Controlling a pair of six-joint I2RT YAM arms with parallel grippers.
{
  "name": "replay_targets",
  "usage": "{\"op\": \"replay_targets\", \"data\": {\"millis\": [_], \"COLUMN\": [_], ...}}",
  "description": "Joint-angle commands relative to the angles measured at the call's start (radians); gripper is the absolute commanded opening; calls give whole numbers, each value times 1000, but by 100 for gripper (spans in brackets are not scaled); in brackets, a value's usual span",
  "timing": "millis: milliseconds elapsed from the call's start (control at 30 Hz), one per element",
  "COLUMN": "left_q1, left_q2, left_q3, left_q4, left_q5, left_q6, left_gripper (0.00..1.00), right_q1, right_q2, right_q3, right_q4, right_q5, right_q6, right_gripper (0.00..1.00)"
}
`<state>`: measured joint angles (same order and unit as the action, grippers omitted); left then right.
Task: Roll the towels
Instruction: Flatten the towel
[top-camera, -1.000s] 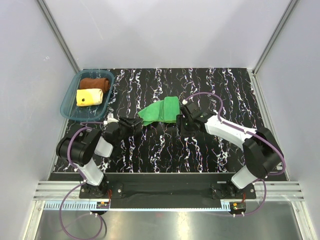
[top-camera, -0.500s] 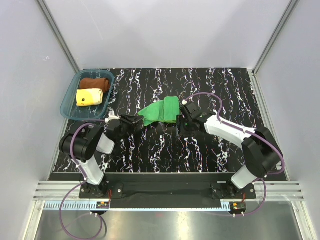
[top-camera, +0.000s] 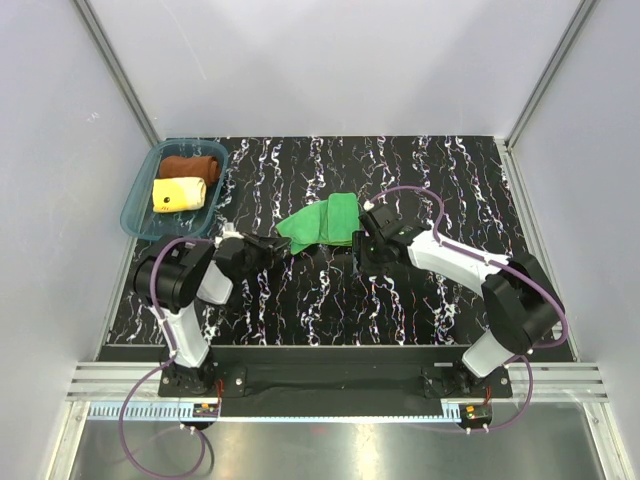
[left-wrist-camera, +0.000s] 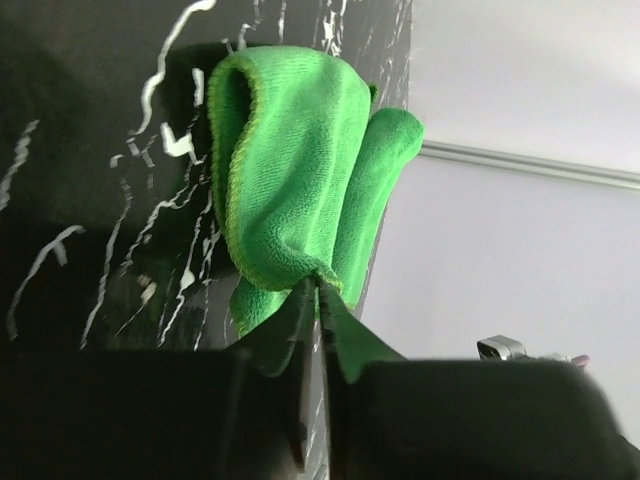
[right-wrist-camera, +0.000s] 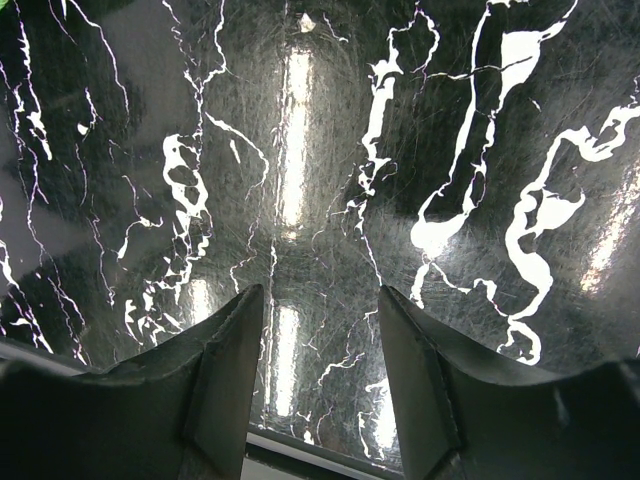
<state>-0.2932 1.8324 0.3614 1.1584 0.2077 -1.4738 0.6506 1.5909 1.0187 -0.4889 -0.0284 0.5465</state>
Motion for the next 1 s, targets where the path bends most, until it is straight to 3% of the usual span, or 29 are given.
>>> {"op": "replay_targets", "data": {"millis": [0, 67, 233, 300, 400, 600, 733, 800, 967], "left_q1": [5, 5, 6, 8, 9, 9, 9, 11, 11], "left_q2": [30, 37, 27, -31, -176, -453, -493, -495, -431], "left_q3": [40, 45, 36, 47, 94, 211, 248, 225, 163], "left_q4": [112, 127, 164, 106, -151, -705, -825, -812, -692], "left_q5": [44, 53, 64, 74, 72, -66, -77, -67, -16], "left_q6": [24, 23, 38, 72, 180, 404, 420, 391, 317], "left_gripper": [5, 0, 0, 0, 0, 0, 69, 76, 77], "right_q1": [0, -2, -2, -2, -2, -2, -2, -3, -2], "right_q2": [4, 3, -2, -2, -6, -14, -16, -23, -45], "right_q3": [-9, -12, -20, -23, -25, -28, -31, -34, -52], "right_q4": [36, 36, 38, 42, 38, 42, 49, 50, 41], "right_q5": [-11, -7, -7, -8, -7, -15, -18, -19, -8], "right_q6": [-7, -7, -7, -7, -8, -2, 1, 6, 4], "right_gripper": [57, 56, 56, 56, 52, 54, 60, 66, 76]}}
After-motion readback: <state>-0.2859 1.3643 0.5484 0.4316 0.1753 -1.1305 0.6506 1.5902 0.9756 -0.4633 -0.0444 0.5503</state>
